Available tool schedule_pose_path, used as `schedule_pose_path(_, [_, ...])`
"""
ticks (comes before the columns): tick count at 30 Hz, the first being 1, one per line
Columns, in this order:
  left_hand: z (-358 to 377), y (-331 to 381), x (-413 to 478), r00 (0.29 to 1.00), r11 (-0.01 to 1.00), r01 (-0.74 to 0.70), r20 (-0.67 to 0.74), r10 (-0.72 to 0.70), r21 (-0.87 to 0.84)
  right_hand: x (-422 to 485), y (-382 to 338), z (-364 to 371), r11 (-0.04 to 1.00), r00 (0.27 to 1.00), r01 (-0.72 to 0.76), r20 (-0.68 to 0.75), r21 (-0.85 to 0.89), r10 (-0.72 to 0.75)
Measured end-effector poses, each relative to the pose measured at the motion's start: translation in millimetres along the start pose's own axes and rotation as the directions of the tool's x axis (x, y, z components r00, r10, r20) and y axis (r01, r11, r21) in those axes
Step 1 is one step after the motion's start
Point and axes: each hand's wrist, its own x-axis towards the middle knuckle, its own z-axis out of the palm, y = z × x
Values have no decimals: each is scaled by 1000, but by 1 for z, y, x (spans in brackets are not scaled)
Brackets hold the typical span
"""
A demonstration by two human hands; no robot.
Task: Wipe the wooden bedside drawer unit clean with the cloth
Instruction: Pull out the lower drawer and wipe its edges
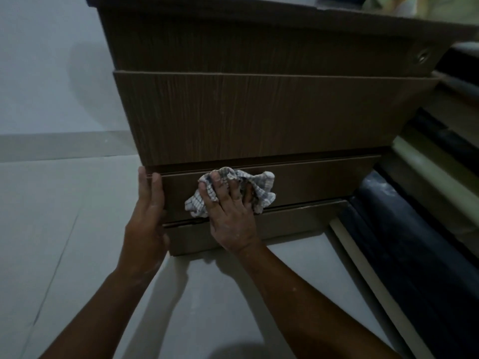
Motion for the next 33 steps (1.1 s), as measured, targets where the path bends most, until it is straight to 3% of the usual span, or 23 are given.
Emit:
schedule_pose_path(4, [2, 1, -4, 999, 998, -34, -12, 35, 49, -15, 39, -1, 979, 982, -191, -12, -68, 190])
schedule_pose_path(7, [4, 4, -4, 1000, 998, 1, -15, 0, 67, -26, 67, -5, 894, 902, -432, -58, -121, 428])
schedule_pose_path(10, [6, 5, -5, 999, 994, 26, -39, -22, 107, -22, 95, -11, 773, 760, -623, -138, 121, 635])
schedule_pose_path(13, [8, 6, -6, 997, 992, 43, -64, -36, 115, -21, 123, -16, 669, 659, -669, -160, 324, 735])
schedule_pose_path(16, [7, 7, -6, 998, 993, 26, -63, -18, 118, -17, 144, -30, 449, 477, -752, -71, 483, 876])
schedule_pose_path(19, [7, 9, -5, 996, 993, 43, -83, -34, 106, -12, 168, -40, 476, 414, -793, -237, 380, 879])
schedule_pose_path(22, [5, 7, -3, 991, 999, 24, -136, -18, 38, -6, 179, -48, 393, 324, -805, -225, 445, 919])
schedule_pose_path(25, [-1, 6, -5, 979, 992, 84, -178, -99, -90, -12, 182, -61, 395, 333, -810, -215, 434, 918])
schedule_pose_path(27, [-3, 11, -9, 924, 910, 274, -177, -338, -311, -14, 179, -71, 415, 338, -792, -244, 448, 909])
schedule_pose_path(29, [-4, 17, -14, 806, 777, 440, -184, -562, -450, -15, 166, -82, 424, 341, -776, -254, 467, 905])
schedule_pose_path(31, [-1, 20, -21, 714, 733, 523, -246, -655, -435, -17, 143, -90, 451, 389, -742, -229, 495, 892])
schedule_pose_path(33, [4, 22, -31, 715, 738, 573, -222, -663, -356, -19, 114, -95, 478, 456, -698, -184, 533, 871])
